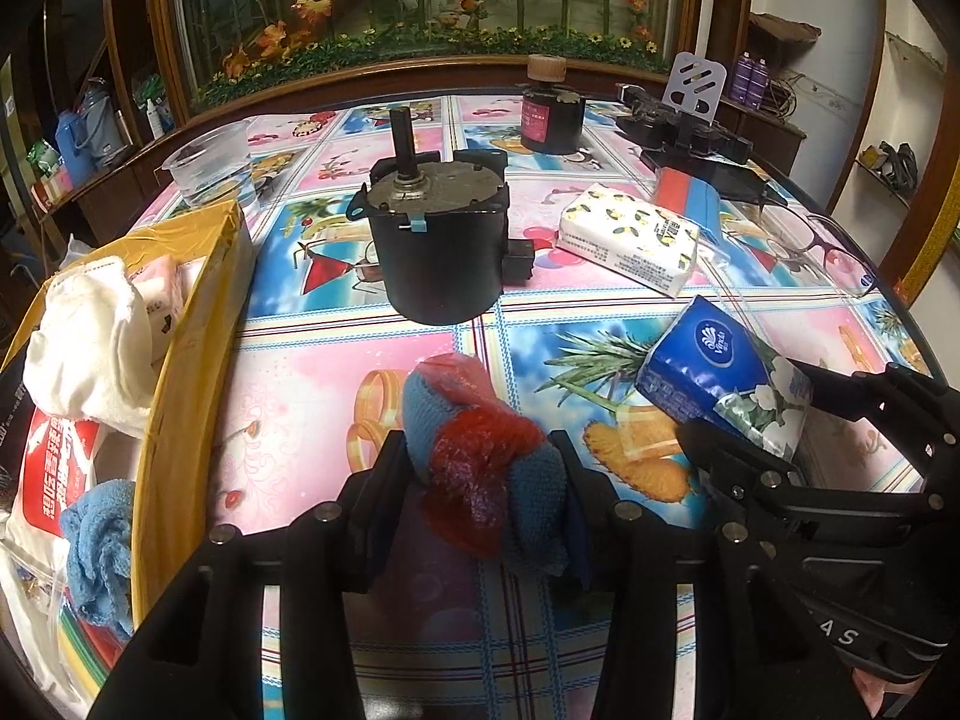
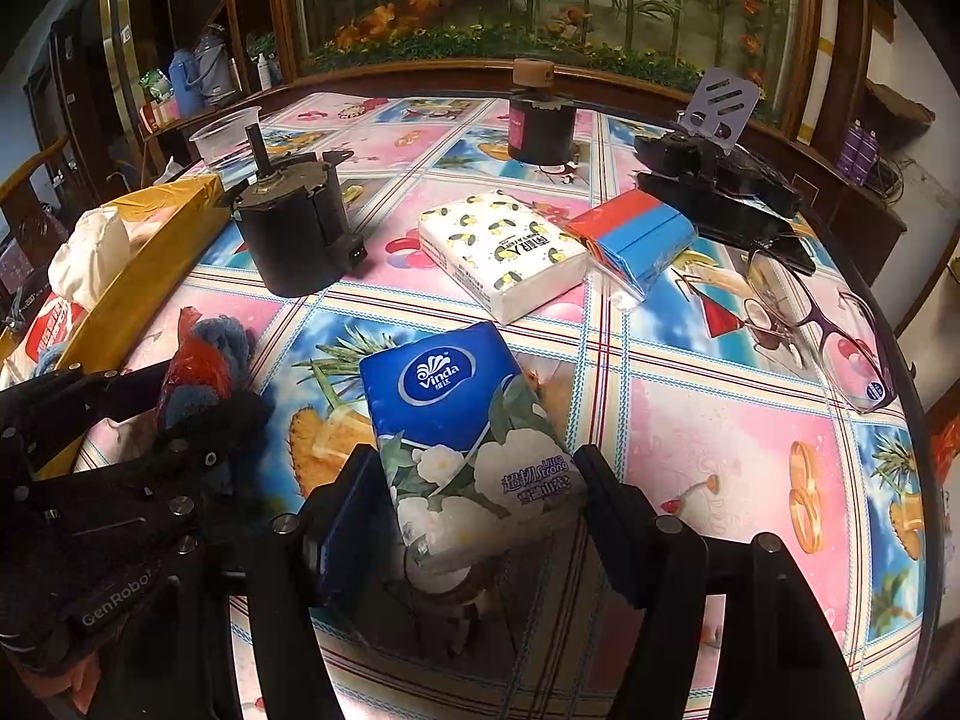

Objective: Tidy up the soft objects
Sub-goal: 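Hold the bundle and Vinda pack lifted in both tools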

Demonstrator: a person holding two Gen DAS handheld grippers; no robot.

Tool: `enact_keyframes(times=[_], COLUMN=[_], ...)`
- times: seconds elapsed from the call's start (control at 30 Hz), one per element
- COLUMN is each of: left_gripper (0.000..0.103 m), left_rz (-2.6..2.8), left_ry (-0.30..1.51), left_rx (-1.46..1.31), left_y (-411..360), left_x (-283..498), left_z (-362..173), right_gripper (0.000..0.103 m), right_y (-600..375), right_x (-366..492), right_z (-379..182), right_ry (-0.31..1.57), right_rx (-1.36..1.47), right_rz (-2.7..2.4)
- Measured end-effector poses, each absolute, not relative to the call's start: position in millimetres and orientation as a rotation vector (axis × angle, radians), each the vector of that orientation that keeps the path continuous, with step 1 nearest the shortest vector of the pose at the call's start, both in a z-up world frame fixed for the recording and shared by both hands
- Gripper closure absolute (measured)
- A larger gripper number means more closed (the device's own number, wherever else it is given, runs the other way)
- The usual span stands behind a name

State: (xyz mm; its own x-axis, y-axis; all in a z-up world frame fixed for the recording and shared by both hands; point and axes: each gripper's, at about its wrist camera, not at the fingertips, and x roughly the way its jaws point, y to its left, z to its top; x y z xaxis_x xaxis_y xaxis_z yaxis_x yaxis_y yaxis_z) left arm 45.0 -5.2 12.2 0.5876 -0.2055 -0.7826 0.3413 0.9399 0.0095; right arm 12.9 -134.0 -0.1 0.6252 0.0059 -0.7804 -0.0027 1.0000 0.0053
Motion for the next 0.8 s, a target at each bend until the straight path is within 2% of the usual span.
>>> enact_keyframes(times=[0.4, 0.67, 0.73, 0.8], left_gripper=[0.042, 0.043, 0.045, 0.055], left_rz=[-0.285, -0.284, -0.29, -0.293], left_ry=[0.898, 0.895, 0.892, 0.886], left_rx=[0.155, 0.16, 0.16, 0.169], left_y=[-1.8, -1.6, -1.4, -2.2], left_x=[47.3, 46.8, 46.0, 44.6], left_z=[10.8, 11.1, 11.5, 12.3], right_gripper=[0.033, 0.032, 0.032, 0.035], right_y=[-135.3, -136.4, -136.1, -137.1], right_x=[12.0, 11.6, 10.8, 10.0], right_z=[0.2, 0.5, 0.5, 1.0], right_ry=[0.895, 0.895, 0.894, 0.89], right_rx=[0.011, 0.011, 0.011, 0.017], right_rz=[0.0, -0.006, -0.008, -0.012])
